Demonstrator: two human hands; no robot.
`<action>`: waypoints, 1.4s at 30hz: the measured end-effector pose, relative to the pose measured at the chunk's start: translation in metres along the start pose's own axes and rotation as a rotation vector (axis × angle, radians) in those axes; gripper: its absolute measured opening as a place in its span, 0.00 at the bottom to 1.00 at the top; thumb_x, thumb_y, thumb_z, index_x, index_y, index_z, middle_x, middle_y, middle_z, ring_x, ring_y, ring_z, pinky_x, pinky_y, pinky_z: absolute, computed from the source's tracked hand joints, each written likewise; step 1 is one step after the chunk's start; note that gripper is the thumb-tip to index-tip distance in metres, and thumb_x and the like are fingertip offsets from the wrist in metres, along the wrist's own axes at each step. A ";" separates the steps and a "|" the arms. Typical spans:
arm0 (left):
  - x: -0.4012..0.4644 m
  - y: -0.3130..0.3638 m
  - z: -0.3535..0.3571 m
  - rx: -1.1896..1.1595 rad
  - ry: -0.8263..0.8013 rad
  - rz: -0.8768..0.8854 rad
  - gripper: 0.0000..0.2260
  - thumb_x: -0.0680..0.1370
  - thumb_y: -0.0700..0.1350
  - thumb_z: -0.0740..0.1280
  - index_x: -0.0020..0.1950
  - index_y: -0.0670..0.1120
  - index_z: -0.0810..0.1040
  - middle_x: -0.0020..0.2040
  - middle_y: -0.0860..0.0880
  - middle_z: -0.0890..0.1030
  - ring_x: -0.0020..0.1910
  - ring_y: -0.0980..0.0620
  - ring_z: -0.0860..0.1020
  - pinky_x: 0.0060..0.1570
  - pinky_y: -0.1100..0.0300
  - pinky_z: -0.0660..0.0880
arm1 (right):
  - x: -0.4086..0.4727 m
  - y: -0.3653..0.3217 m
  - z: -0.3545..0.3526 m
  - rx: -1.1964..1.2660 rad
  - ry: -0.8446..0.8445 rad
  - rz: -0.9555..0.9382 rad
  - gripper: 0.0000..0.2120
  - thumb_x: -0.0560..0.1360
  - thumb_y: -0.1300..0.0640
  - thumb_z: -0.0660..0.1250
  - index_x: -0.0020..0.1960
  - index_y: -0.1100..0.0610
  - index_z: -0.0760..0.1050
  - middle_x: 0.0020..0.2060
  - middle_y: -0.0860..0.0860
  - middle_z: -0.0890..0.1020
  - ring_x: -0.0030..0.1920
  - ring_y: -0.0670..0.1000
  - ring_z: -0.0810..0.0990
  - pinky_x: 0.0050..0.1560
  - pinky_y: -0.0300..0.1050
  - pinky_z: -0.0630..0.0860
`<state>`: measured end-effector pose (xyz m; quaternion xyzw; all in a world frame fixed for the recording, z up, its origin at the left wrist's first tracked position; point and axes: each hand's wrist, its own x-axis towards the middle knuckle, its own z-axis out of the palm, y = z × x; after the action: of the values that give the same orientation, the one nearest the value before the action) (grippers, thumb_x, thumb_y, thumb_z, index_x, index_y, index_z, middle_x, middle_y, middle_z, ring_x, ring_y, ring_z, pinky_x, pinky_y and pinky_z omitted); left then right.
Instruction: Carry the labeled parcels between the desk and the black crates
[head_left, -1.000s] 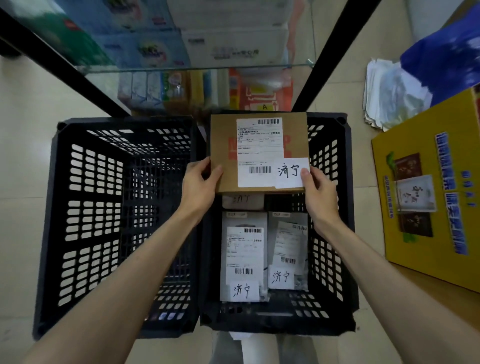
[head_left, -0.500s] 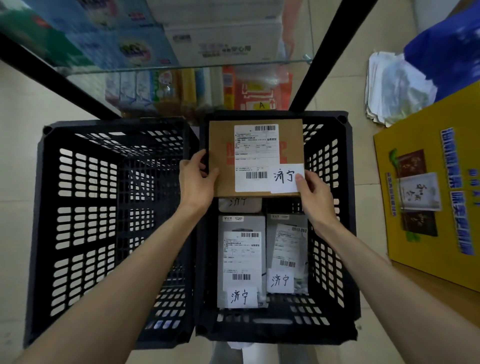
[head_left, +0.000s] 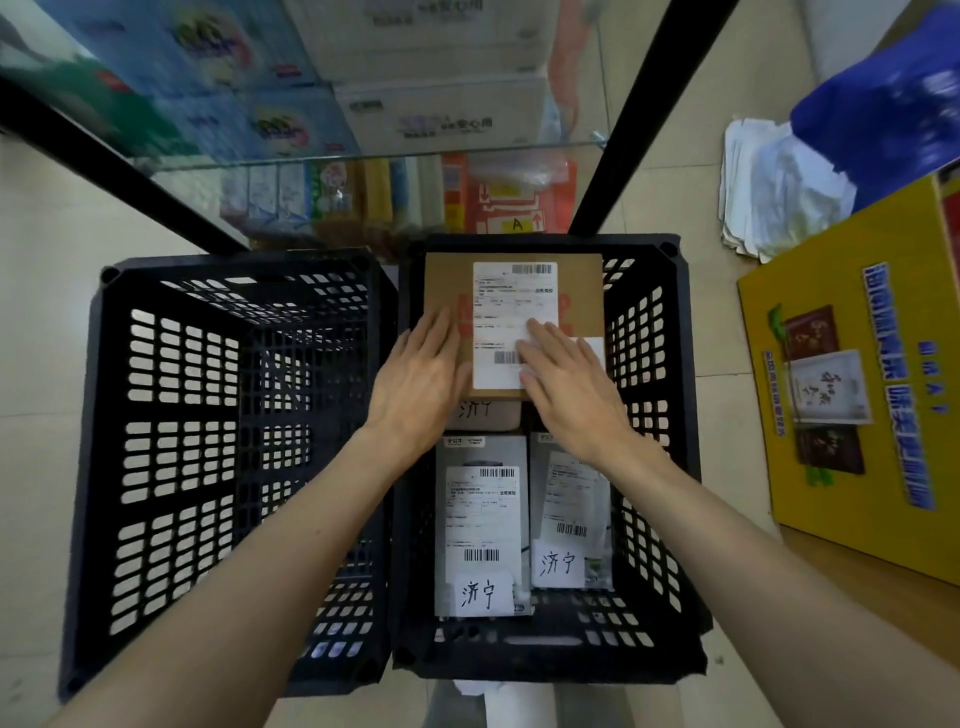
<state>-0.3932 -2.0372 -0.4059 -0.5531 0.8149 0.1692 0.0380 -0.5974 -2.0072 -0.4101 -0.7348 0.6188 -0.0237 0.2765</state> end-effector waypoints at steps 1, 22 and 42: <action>0.000 -0.004 0.001 0.004 -0.009 -0.009 0.25 0.85 0.48 0.61 0.77 0.35 0.66 0.79 0.38 0.65 0.79 0.40 0.63 0.75 0.44 0.65 | 0.001 -0.001 0.000 -0.029 0.009 -0.016 0.19 0.85 0.54 0.55 0.74 0.56 0.67 0.79 0.56 0.60 0.80 0.56 0.56 0.79 0.54 0.50; -0.001 -0.015 0.017 -0.196 0.043 0.003 0.28 0.86 0.48 0.59 0.81 0.37 0.55 0.83 0.43 0.53 0.81 0.52 0.48 0.75 0.59 0.51 | 0.014 0.040 -0.002 0.283 0.072 0.106 0.28 0.83 0.55 0.62 0.81 0.53 0.57 0.81 0.55 0.44 0.81 0.55 0.44 0.79 0.59 0.56; -0.012 -0.020 0.010 -0.038 0.109 0.034 0.24 0.83 0.47 0.66 0.75 0.34 0.69 0.77 0.38 0.68 0.76 0.40 0.67 0.75 0.53 0.60 | -0.001 0.025 0.000 0.211 0.067 0.152 0.29 0.82 0.51 0.62 0.81 0.50 0.56 0.81 0.55 0.45 0.80 0.59 0.46 0.78 0.57 0.54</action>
<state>-0.3714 -2.0297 -0.4171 -0.5483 0.8216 0.1548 -0.0199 -0.6203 -2.0080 -0.4204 -0.6514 0.6757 -0.0924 0.3325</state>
